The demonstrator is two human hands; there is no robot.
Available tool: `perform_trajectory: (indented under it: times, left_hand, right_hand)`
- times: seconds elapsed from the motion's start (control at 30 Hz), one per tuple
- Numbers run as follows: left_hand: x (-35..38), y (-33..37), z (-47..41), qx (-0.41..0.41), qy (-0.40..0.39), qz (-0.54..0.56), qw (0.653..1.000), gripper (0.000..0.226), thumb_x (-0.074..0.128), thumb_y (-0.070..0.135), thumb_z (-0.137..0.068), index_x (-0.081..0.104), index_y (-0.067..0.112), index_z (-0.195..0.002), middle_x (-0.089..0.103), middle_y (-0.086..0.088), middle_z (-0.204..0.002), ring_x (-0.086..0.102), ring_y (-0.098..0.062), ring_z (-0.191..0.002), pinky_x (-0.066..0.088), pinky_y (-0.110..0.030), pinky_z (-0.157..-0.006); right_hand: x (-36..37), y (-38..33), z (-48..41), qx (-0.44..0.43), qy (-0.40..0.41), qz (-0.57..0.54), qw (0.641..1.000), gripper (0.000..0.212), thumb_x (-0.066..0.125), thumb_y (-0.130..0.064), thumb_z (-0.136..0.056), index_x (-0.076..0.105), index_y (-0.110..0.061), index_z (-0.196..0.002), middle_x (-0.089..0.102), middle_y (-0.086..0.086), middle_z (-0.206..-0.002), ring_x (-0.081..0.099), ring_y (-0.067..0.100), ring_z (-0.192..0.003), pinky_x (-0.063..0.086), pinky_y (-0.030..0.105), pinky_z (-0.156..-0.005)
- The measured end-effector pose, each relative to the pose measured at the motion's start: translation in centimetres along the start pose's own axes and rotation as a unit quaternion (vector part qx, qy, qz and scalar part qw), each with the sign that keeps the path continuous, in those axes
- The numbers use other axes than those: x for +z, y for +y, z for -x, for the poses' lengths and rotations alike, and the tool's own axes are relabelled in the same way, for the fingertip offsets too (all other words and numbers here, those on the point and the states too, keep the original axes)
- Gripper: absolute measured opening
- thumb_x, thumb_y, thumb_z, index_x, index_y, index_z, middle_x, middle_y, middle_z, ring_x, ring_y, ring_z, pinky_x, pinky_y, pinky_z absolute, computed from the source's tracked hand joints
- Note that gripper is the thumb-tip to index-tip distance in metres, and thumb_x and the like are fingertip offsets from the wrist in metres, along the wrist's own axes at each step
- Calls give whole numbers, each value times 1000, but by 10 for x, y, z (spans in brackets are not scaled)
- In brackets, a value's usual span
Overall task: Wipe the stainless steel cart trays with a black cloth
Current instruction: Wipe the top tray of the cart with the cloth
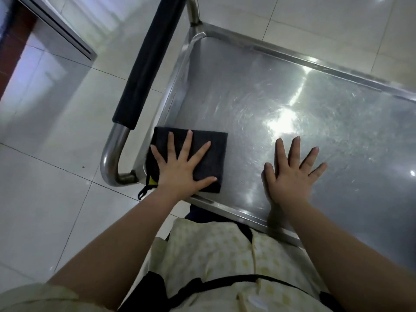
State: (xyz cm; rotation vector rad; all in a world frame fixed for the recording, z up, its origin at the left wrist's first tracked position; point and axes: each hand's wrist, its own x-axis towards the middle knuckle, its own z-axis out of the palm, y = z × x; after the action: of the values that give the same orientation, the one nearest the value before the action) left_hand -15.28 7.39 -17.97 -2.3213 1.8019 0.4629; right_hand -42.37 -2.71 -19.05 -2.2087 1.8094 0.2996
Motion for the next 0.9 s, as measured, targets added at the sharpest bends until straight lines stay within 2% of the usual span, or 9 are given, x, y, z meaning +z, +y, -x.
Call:
perform_trajectory:
  times: [0.13, 0.33, 0.43, 0.67, 0.77, 0.9]
  left_hand:
    - [-31, -2, -82, 9, 6, 0, 1000, 93, 10, 98, -66, -19, 58, -145, -24, 6, -161, -28, -39, -143, -21, -72, -102]
    - [-82, 28, -216, 33, 4, 2, 999, 99, 11, 101, -61, -17, 55, -145, -18, -1, -163, -22, -43, -145, -16, -74, -104]
    - [-93, 53, -244, 50, -8, -6, 999, 101, 10, 100, -62, -17, 53, -147, -20, -3, -163, -21, -47, -144, -15, -77, -102]
    - [-60, 98, -171, 162, 1, -40, 986, 95, 11, 96, -69, -12, 51, -150, -18, -2, -164, -21, -46, -144, -8, -77, -103]
    - [-38, 74, -112, 168, 15, -29, 985, 94, 18, 93, -73, -5, 49, -152, -12, -4, -165, -16, -45, -146, -6, -78, -104]
    - [-5, 35, -26, 186, 31, -16, 982, 91, 30, 90, -76, 14, 45, -154, 2, -6, -165, -4, -48, -147, -1, -80, -103]
  right_hand:
    - [-2, -4, -1, 9, -4, 13, 1000, 65, 15, -61, -95, -9, -44, -153, -9, 0, -164, -16, 43, -146, -7, 69, -111]
    - [-1, -4, -4, 25, -19, 28, 999, 67, 13, -62, -92, -18, -45, -150, -20, -2, -162, -24, 42, -144, -8, 68, -112]
    - [-3, -3, -5, 24, -25, 28, 999, 67, 11, -64, -93, -16, -43, -151, -21, -1, -162, -25, 42, -144, -6, 69, -112]
    - [-2, 1, -4, 13, 1, 11, 1000, 68, 19, -64, -94, -4, -42, -154, -11, 0, -164, -17, 42, -146, 2, 71, -111]
    - [0, 1, -3, 12, 12, 12, 1000, 68, 23, -63, -95, 0, -41, -155, -9, -1, -165, -16, 41, -147, 2, 71, -112]
    - [1, 0, -3, 12, 16, 13, 1000, 67, 23, -62, -95, 1, -41, -155, -8, 0, -165, -17, 41, -147, 0, 71, -111]
